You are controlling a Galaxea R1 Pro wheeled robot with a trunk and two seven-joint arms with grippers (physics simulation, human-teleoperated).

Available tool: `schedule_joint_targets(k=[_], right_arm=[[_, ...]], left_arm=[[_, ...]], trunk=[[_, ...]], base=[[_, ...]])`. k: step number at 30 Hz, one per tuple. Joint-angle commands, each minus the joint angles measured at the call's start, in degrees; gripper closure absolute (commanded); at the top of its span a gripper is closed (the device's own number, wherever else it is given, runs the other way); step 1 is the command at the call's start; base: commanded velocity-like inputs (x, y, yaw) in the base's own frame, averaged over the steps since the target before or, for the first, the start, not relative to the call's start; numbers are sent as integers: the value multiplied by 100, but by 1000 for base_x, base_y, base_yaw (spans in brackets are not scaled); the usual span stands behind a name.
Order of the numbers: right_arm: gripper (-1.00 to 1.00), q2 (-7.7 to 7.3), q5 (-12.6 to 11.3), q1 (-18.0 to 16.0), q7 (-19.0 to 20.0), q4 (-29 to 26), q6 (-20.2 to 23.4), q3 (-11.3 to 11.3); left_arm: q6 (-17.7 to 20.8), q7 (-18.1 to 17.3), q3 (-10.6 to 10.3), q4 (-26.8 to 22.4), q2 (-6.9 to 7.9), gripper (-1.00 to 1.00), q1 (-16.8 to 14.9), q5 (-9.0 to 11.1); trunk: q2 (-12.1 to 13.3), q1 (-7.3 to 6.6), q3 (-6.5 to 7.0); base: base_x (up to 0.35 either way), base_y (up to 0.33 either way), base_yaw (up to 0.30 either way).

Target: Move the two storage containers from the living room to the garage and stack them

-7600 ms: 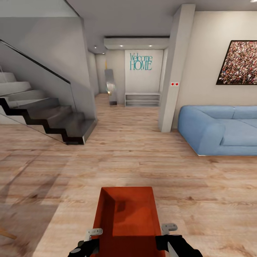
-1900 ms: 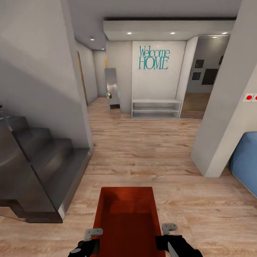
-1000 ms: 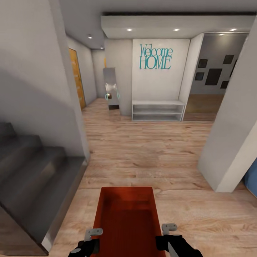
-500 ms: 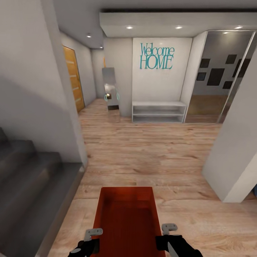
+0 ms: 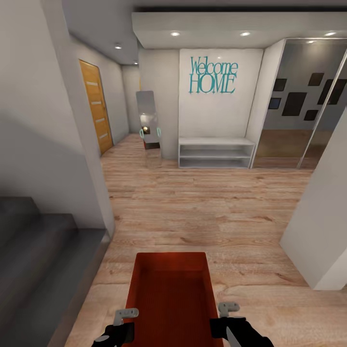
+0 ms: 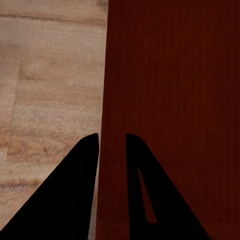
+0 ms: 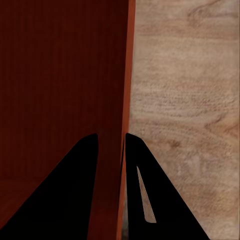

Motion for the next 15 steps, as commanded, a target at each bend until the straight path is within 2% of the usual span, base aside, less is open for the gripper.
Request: schedule_joint_targets(k=[1,15], right_arm=[[100,-201,-112,-2,59,-27,35,180],[100,-201,-112,-2,59,-27,35,180]], left_arm=[[31,-114,-17,24,5,100,-6,-30],[31,-114,-17,26,5,100,-6,-30]], trunk=[[-3,3,-5],[-3,3,-5]], base=[[343,0,0],[343,0,0]])
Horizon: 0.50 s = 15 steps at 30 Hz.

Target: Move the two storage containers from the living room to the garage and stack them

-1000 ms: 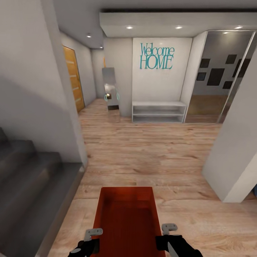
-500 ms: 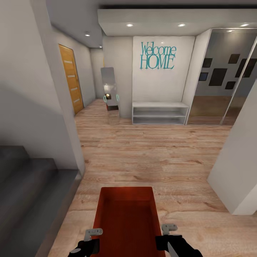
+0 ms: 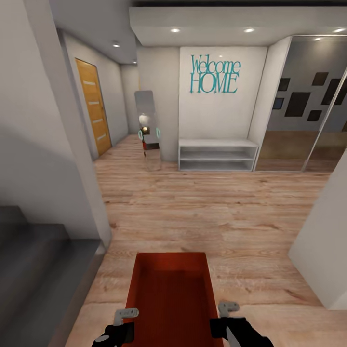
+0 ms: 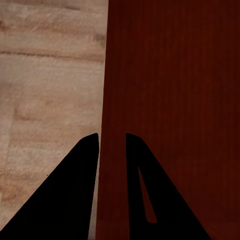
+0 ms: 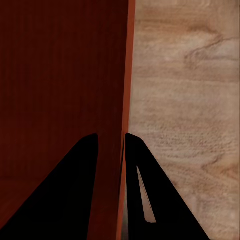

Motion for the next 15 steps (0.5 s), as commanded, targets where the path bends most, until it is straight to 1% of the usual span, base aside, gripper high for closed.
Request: schedule_joint_targets(k=[1,15], right_arm=[[100,-201,-111,-2,60,-27,35,178],[100,-201,-111,-2,60,-27,35,176]], left_arm=[[31,-113,-17,26,4,100,-6,-30],[31,-113,-17,26,4,100,-6,-30]], trunk=[[-3,3,-5],[-3,3,-5]], base=[[343,0,0],[343,0,0]])
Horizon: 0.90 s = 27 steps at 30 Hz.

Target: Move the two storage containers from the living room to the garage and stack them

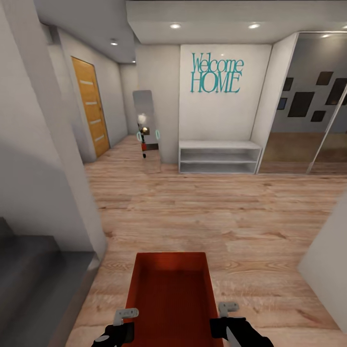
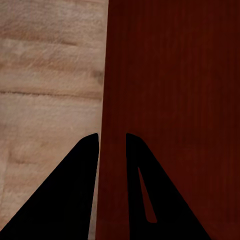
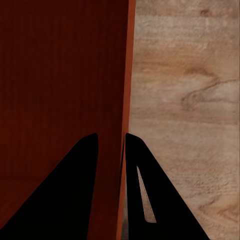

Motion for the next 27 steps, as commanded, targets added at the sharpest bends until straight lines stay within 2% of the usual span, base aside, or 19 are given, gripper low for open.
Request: schedule_joint_targets(k=[1,27], right_arm=[[100,-201,-111,-2,60,-27,35,177],[100,-201,-111,-2,60,-27,35,184]], left_arm=[[32,-113,-17,24,4,100,-6,-30],[32,-113,-17,23,4,100,-6,-30]], trunk=[[-3,3,-5],[-3,3,-5]], base=[[343,0,0],[343,0,0]])
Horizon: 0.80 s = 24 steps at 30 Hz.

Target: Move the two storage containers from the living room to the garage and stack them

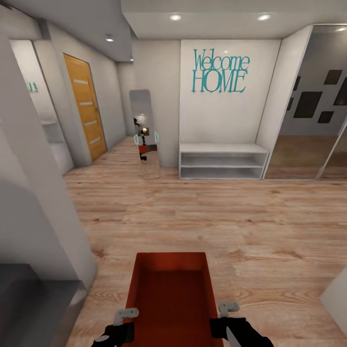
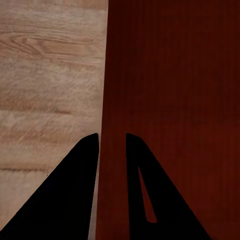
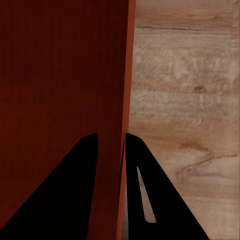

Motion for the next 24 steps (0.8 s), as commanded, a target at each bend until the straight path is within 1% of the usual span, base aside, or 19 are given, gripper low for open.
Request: schedule_joint_targets(k=[1,12,24], right_arm=[[100,-201,-111,-2,60,-27,35,181],[100,-201,-111,-2,60,-27,35,177],[100,-201,-111,-2,62,-27,35,176]], left_arm=[[30,-113,-17,26,4,100,-7,-30],[30,-113,-17,27,4,100,-7,-30],[30,-113,-17,22,4,100,-7,-30]], trunk=[[-3,3,-5],[-3,3,-5],[-3,3,-5]], base=[[343,0,0],[343,0,9],[343,0,86]])
